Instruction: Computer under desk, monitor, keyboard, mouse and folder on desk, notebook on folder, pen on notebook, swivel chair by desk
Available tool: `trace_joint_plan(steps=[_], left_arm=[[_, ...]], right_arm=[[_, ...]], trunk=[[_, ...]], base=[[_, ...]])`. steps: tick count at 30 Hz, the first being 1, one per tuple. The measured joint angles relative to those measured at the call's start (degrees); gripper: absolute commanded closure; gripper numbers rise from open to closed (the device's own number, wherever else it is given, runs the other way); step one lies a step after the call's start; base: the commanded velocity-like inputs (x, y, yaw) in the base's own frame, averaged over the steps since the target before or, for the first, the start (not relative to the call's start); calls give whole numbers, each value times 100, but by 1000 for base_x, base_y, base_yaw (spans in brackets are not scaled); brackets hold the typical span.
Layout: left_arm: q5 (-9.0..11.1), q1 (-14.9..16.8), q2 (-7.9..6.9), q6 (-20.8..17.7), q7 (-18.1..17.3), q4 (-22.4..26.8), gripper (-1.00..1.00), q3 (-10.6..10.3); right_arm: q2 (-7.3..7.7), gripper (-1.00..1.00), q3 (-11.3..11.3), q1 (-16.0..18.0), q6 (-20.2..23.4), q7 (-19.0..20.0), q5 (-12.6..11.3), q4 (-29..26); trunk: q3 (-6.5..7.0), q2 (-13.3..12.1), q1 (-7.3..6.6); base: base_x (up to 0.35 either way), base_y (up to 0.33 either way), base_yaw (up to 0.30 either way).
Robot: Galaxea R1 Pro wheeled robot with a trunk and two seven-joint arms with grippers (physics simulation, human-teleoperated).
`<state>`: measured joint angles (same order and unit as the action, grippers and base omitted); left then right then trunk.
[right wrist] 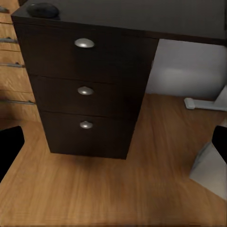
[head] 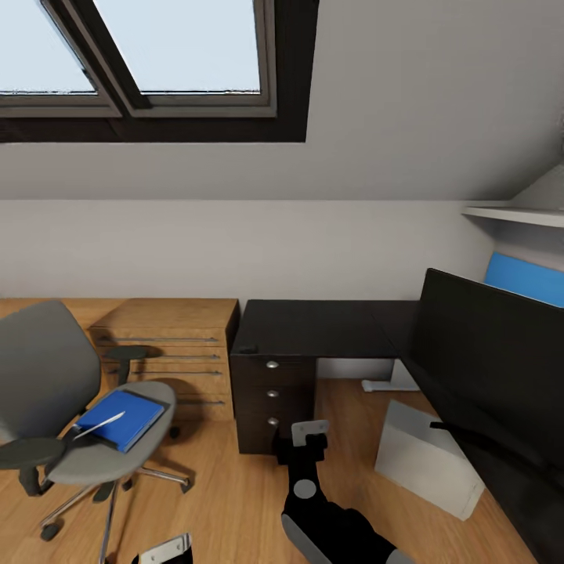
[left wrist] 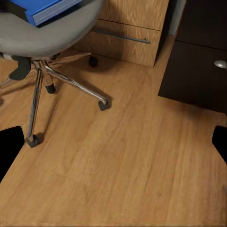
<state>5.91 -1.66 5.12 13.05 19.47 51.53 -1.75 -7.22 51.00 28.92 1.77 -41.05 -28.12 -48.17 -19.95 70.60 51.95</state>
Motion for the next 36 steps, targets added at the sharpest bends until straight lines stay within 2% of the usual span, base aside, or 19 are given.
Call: trace_joint_plan(steps=[10,36], left_arm=[[0,0,-6,0,0,0,-100,0],[0,0,-8,0,1,0,-100,5]], right_arm=[[-5,-100,0,0,-62,2,-5,43],[-5,-100,6,-1,-104,9,50,175]], trunk=[[0,0,0],[0,0,0]], base=[[-308,-107,0],[-337,-5,0]])
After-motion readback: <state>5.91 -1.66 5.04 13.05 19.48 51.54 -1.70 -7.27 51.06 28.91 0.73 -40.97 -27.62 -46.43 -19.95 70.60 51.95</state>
